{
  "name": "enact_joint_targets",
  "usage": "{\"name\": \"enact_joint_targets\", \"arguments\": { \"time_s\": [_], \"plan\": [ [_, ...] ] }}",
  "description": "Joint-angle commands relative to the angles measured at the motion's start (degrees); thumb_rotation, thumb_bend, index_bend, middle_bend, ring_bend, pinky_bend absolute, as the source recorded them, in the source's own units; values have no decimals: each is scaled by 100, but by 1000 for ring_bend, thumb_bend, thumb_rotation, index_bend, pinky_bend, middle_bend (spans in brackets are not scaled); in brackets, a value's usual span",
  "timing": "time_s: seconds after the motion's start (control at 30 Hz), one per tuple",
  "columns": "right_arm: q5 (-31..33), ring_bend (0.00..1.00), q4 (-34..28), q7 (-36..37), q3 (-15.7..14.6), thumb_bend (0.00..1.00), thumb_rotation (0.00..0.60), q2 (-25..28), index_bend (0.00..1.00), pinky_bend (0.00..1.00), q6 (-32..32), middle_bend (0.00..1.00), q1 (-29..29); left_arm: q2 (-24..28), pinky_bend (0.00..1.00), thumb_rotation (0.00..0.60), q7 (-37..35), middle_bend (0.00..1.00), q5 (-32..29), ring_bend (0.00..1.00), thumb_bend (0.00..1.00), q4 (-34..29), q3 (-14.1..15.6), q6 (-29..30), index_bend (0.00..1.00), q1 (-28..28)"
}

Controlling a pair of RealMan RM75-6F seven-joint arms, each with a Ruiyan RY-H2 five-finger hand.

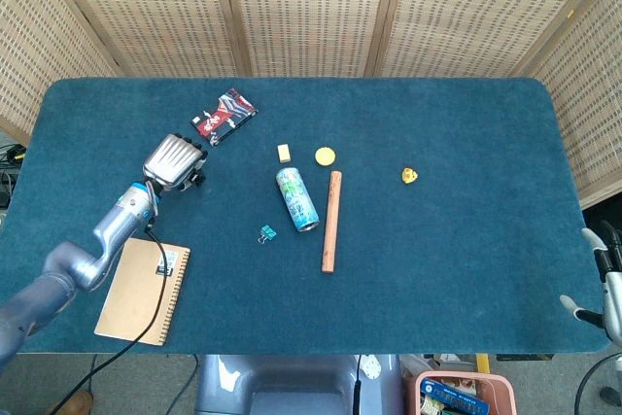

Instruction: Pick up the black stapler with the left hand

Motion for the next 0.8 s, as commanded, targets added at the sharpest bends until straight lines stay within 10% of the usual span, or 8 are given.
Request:
{"name": "enact_joint_targets", "arguments": {
  "time_s": [0.03, 0.33, 0.8],
  "plan": [
    [-33, 0, -22, -14, -17, 0, 600, 7, 0, 0, 11, 0, -3, 1304, 475, 600, 876, 517, 316, 470, 306, -1850, 299, 709, 725, 416],
    [-193, 0, -113, 4, -58, 0, 600, 46, 0, 0, 153, 0, -52, 2266, 475, 600, 1806, 517, 731, 471, 312, -3361, 710, 1377, 725, 998],
    [-311, 0, -182, 29, -85, 0, 600, 84, 0, 0, 273, 0, -101, 2513, 475, 600, 1789, 517, 1442, 471, 313, -3171, 1316, 1925, 725, 1701]
  ]
}}
